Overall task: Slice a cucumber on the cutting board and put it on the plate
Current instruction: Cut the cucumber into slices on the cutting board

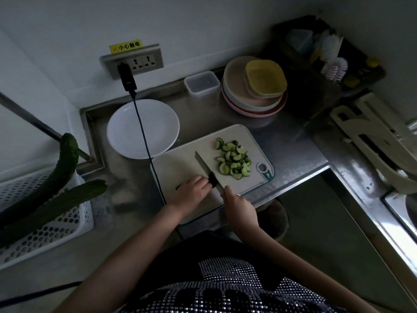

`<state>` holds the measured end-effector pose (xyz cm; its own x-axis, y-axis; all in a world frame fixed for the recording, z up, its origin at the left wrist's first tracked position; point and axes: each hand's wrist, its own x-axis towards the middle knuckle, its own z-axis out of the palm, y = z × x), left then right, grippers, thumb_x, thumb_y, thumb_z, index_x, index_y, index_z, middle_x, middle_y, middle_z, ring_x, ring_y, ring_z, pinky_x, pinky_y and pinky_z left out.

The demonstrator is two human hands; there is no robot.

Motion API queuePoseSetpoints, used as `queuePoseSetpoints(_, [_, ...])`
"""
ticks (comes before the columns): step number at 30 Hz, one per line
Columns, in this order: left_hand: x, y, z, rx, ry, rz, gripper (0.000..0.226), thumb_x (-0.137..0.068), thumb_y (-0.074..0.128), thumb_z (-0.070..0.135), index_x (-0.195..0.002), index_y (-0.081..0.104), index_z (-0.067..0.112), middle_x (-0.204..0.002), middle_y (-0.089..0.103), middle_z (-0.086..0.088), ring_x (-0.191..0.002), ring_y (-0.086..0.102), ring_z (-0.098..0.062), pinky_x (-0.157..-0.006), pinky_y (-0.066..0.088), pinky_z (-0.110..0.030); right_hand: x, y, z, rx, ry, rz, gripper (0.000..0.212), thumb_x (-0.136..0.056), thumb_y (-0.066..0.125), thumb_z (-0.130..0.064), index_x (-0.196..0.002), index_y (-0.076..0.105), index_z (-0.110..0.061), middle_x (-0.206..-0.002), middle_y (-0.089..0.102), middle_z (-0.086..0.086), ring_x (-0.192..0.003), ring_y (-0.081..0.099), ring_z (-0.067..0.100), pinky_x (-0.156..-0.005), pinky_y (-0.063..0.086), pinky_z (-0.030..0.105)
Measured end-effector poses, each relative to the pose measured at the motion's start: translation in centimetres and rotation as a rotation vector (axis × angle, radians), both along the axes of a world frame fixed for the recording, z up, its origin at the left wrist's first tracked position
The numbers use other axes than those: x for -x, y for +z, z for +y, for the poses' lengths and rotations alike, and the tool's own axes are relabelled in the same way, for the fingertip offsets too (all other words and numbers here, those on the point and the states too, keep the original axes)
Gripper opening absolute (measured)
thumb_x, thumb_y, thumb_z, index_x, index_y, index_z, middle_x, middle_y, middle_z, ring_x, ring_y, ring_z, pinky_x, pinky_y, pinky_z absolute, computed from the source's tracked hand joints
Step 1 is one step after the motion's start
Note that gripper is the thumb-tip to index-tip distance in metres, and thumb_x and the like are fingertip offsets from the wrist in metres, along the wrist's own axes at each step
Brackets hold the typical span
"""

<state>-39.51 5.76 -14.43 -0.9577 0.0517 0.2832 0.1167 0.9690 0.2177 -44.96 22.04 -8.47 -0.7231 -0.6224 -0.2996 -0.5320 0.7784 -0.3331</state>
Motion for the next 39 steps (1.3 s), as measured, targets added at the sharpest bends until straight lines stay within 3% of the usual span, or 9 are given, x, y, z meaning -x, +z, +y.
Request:
queuePoseSetpoints(6, [0.0, -0.2, -0.1, -0.036, -0.020, 0.004, 0.021, -0.078, 0.041, 0.010, -0.096, 0.051, 0.008, -0.092, 0.062, -0.011, -0.093, 0.046, -0.023, -0.053, 0.055, -0.036, 0.5, -0.1, -0.1, -0.109, 0.044, -0.031, 0.010, -0.099, 0.038, -0.015, -0.109, 0.038, -0.012, -0.092, 0.064, 0.013, -0.084, 0.064, 0.035, -0.057, 0.040, 0.036])
queuePoseSetpoints(13, [0.1, -0.4, -0.2, -0.049, -0.020, -0.006, 0.021, -0.078, 0.040, 0.011, -0.098, 0.046, 0.010, -0.096, 0.057, -0.009, -0.094, 0.046, -0.023, -0.054, 0.055, -0.037, 0.5, -0.2, -0.1, -0.097, 0.029, -0.036, 0.007, -0.099, 0.039, -0.017, -0.106, 0.037, -0.014, -0.092, 0.064, 0.012, -0.084, 0.064, 0.035, -0.060, 0.046, 0.040])
queuePoseSetpoints(17, [-0.1, -0.1, -0.1, -0.032, 0.003, -0.027, 0.021, -0.076, 0.043, 0.011, -0.092, 0.056, 0.009, -0.094, 0.053, -0.006, -0.090, 0.046, -0.021, -0.048, 0.053, -0.035, 0.4, 0.2, 0.2, -0.015, -0.045, -0.065, 0.011, -0.101, 0.036, -0.027, -0.097, 0.035, -0.016, -0.087, 0.064, 0.014, -0.080, 0.063, 0.036, -0.062, 0.051, 0.043])
queuePoseSetpoints(23, [0.0, 0.3, -0.2, -0.082, 0.022, 0.000, 0.031, -0.075, 0.041, 0.013, -0.084, 0.069, 0.003, -0.085, 0.064, -0.010, -0.088, 0.045, -0.020, -0.056, 0.055, -0.030, 0.1, 1.1, 0.2, 0.125, -0.121, -0.028, 0.018, -0.102, 0.034, -0.032, -0.095, 0.036, -0.015, -0.077, 0.061, 0.012, -0.072, 0.062, 0.037, -0.056, 0.047, 0.041])
queuePoseSetpoints(28, [-0.1, 0.6, -0.2, -0.088, 0.034, -0.007, 0.032, -0.075, 0.043, 0.014, -0.087, 0.071, 0.005, -0.083, 0.063, -0.009, -0.086, 0.045, -0.019, -0.061, 0.053, -0.029, -0.3, 0.8, 0.1, 0.086, -0.035, -0.013, 0.019, -0.103, 0.033, -0.032, -0.096, 0.038, -0.015, -0.070, 0.051, 0.004, -0.072, 0.062, 0.035, -0.054, 0.036, 0.034])
queuePoseSetpoints(32, [-0.3, 0.8, -0.2, -0.099, 0.041, -0.019, 0.031, -0.077, 0.043, 0.015, -0.091, 0.069, 0.004, -0.088, 0.062, -0.009, -0.090, 0.046, -0.020, -0.067, 0.053, -0.031, -0.3, 0.6, -0.1, 0.037, -0.007, -0.027, 0.016, -0.102, 0.034, -0.031, -0.098, 0.037, -0.016, -0.084, 0.064, 0.014, -0.078, 0.063, 0.036, -0.058, 0.040, 0.036])
queuePoseSetpoints(39, [-0.2, 0.9, -0.2, -0.122, 0.037, -0.075, 0.037, -0.072, 0.038, 0.011, -0.093, 0.067, 0.001, -0.091, 0.063, -0.012, -0.091, 0.044, -0.022, -0.069, 0.055, -0.032, -0.2, 0.1, -0.4, -0.087, 0.029, -0.038, 0.007, -0.100, 0.038, -0.018, -0.105, 0.036, -0.014, -0.091, 0.064, 0.014, -0.084, 0.064, 0.035, -0.057, 0.039, 0.035])
